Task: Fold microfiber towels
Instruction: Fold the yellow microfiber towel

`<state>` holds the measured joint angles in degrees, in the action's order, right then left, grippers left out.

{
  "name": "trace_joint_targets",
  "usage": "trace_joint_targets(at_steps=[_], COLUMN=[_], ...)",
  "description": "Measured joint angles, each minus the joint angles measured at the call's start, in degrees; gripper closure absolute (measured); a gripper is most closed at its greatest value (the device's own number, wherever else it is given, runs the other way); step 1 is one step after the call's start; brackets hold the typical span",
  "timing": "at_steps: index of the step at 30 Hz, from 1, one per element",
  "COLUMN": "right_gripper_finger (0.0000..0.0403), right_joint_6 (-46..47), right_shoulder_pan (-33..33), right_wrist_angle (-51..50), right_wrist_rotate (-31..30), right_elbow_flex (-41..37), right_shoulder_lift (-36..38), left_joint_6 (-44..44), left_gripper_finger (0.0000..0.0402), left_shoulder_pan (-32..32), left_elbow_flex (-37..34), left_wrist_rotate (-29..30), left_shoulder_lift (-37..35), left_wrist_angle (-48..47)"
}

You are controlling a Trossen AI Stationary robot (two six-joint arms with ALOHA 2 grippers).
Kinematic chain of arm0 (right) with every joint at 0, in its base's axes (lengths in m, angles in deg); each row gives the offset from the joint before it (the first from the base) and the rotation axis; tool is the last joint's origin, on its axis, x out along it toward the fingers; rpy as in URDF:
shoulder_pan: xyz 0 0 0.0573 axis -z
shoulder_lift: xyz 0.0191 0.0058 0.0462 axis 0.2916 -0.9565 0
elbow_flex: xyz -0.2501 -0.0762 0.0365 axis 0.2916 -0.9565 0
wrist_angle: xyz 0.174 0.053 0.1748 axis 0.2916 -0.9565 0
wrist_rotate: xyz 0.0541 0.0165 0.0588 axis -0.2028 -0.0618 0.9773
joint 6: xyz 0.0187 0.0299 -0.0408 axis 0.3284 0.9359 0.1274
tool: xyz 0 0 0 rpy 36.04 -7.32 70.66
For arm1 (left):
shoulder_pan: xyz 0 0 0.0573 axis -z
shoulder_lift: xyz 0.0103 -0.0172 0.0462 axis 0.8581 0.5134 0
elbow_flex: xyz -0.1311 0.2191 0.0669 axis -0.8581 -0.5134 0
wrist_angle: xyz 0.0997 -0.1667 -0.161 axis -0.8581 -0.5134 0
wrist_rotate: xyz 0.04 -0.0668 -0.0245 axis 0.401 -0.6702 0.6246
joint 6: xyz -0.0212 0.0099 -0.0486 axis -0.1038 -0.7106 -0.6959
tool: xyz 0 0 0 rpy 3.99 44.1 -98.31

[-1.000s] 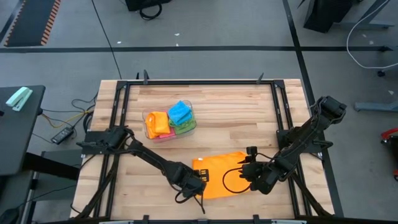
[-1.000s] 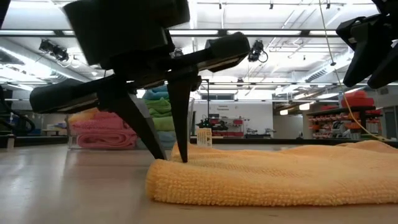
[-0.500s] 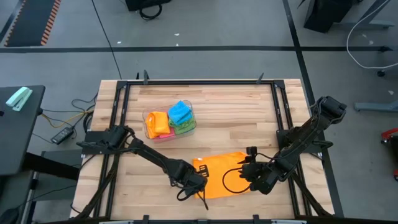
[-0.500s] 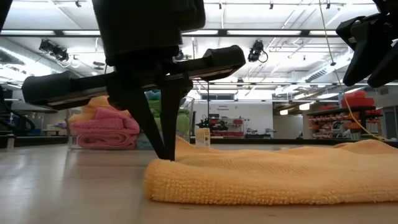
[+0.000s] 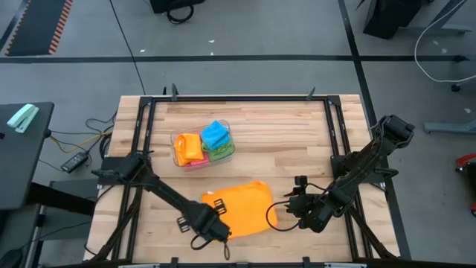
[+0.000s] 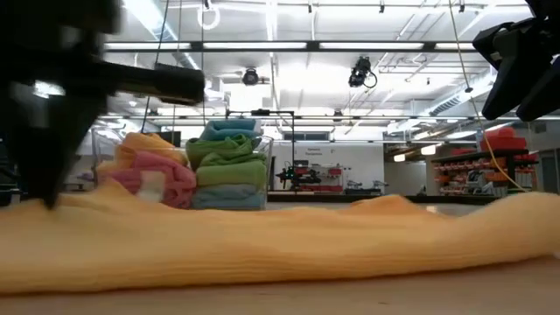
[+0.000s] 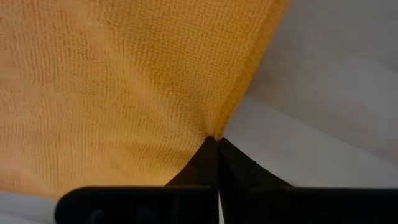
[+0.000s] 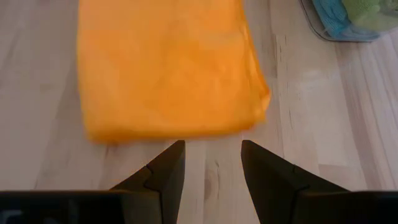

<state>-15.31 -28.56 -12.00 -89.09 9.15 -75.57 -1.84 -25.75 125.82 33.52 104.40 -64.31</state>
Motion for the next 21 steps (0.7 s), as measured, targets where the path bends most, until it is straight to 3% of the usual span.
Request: trace_joint_targets(at_steps=[9, 21], right_gripper_finger=[0.0237, 0.0237], right_joint_6=[-0.11, -0.04], right_shoulder_pan=[0.0, 0.0], right_wrist_angle=[0.44, 0.51], right_wrist_rotate=[-0.25, -0.63], right_elbow_flex=[0.0, 0.0], right_shoulder_lift=[0.01, 0.01], left_joint_6=[-2.94, 1.94], left_gripper_finger=[0.0399, 0.0399], left_shoulder_pan=[3.13, -2.56], left_elbow_flex=[7.26, 10.83], left_wrist_rotate=[-0.39, -0.41], left_shoulder_lift=[-0.51, -0.59], left_wrist_angle=[-6.43, -4.09])
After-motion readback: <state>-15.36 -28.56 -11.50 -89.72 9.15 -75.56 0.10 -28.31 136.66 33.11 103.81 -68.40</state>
